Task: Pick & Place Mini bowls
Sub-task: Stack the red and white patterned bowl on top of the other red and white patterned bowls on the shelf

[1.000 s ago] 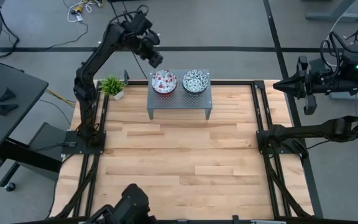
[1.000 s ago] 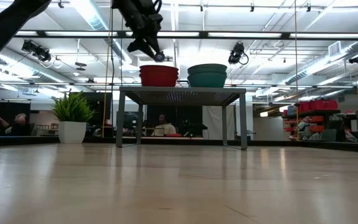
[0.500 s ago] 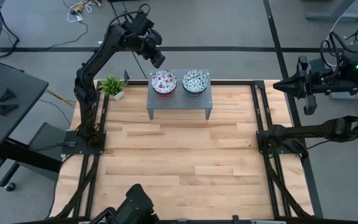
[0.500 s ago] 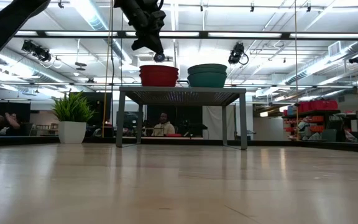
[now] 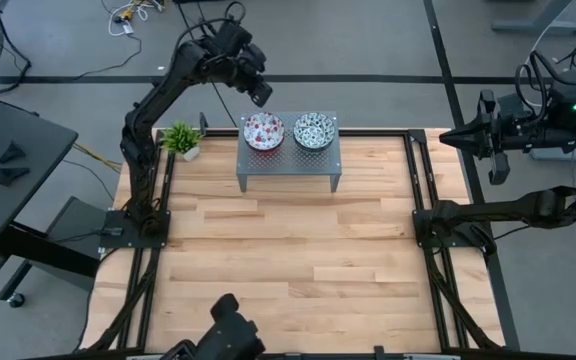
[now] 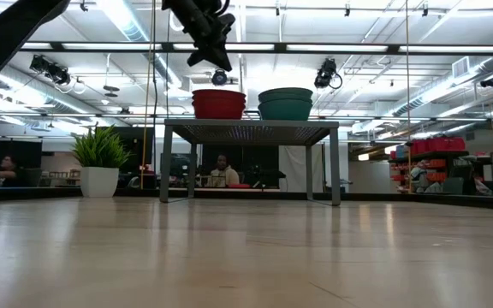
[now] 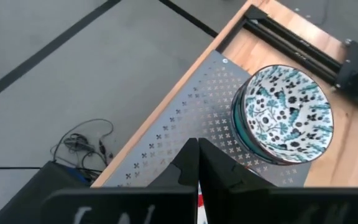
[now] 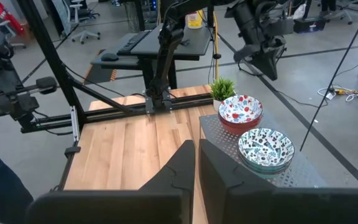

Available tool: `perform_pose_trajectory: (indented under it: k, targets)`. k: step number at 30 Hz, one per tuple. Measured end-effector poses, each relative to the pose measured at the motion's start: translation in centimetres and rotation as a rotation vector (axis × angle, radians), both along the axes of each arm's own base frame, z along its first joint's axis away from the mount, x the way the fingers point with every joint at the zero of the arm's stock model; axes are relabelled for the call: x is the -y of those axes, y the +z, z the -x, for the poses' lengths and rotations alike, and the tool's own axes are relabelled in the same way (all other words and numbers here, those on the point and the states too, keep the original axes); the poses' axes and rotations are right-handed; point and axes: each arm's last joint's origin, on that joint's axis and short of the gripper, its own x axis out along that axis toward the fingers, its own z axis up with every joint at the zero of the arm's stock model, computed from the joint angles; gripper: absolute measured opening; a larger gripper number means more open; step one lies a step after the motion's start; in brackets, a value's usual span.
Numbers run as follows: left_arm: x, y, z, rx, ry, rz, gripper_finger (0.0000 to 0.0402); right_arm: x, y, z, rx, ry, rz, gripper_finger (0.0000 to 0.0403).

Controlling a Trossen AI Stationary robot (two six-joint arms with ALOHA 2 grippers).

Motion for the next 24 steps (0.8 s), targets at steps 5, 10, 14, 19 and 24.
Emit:
perform_pose_trajectory:
  k: [5, 10, 14, 19, 24]
  targets:
    - [0.4, -0.5, -0.8, -0.023, 0.048, 0.009, 0.0003, 0.0, 0.0, 0.0, 0.0, 0.0, 0.0, 0.0025]
    - [1.1, -0.8, -1.8, -0.05, 0.108, -0.012, 0.0002, 0.0, 0.0, 0.0, 0.0, 0.0, 0.0, 0.0025]
    - [1.4, -0.9, -2.3, -0.071, 0.169, -0.051, 0.0001, 0.0, 0.0, 0.0, 0.0, 0.0, 0.0, 0.0025]
    - [1.3, -1.1, -3.0, -0.053, 0.197, -0.059, 0.0001, 0.0, 0.0, 0.0, 0.0, 0.0, 0.0, 0.0025]
    - [1.2, -1.4, -3.4, -0.049, 0.186, -0.053, 0.0001, 0.0, 0.0, 0.0, 0.0, 0.001, 0.0, 0.0025]
